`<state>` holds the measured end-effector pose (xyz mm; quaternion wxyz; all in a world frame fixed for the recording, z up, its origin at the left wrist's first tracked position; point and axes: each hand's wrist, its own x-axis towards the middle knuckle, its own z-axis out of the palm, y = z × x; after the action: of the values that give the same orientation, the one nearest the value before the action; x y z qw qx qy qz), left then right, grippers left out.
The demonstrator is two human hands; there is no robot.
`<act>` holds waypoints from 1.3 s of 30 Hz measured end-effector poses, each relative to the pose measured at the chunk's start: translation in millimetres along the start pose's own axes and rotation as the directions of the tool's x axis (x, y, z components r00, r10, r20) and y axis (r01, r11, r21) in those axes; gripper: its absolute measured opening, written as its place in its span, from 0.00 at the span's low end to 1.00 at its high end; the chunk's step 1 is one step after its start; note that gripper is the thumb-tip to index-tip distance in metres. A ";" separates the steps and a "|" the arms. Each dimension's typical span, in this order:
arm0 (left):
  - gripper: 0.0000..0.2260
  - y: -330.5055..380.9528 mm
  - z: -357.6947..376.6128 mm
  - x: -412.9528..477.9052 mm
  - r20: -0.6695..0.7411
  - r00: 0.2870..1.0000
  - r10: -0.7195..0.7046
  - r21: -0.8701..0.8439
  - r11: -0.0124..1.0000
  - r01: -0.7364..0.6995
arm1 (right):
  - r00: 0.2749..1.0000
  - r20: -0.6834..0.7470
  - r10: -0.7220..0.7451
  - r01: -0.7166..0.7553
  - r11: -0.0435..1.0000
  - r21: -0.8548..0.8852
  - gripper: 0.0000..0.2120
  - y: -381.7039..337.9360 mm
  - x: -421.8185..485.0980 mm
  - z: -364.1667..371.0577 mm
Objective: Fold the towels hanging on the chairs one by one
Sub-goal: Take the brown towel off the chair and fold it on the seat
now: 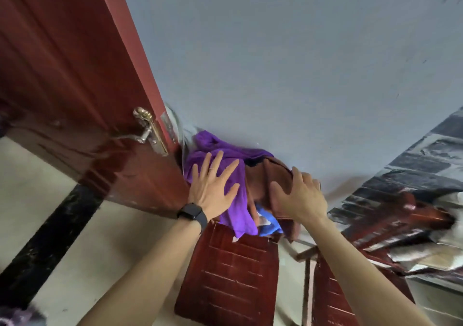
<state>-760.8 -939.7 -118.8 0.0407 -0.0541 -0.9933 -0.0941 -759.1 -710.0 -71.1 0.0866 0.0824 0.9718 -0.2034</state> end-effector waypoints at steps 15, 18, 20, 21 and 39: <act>0.28 -4.1 8.5 21.4 0.261 0.964 -0.052 0.104 0.994 0.026 | 0.947 -0.262 0.184 -0.088 0.936 0.340 0.13 -21.2 23.9 -71.9; 0.28 0.8 1.7 22.8 0.298 0.952 -0.065 0.115 0.993 0.032 | 0.903 -0.392 0.177 0.035 0.879 0.476 0.11 -21.6 5.8 -108.8; 0.28 3.1 -0.5 24.4 0.324 0.943 -0.081 0.117 0.992 0.045 | 0.896 -0.422 0.135 0.111 0.854 0.509 0.09 -22.6 -8.4 -122.3; 0.28 3.7 -2.5 25.8 0.335 0.938 -0.091 0.105 0.993 0.059 | 0.892 -0.434 0.131 0.137 0.835 0.533 0.08 -24.1 -15.9 -127.4; 0.22 -4.8 -15.7 41.9 0.364 0.926 -0.103 0.198 0.980 0.031 | 0.655 -0.545 0.523 0.494 0.250 0.833 0.12 -27.7 -116.1 -270.7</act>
<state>-801.7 -943.2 -100.5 -0.1466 -0.0326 -0.9886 0.0109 -688.3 -638.7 207.1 -0.3933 0.2033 0.5643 -0.6968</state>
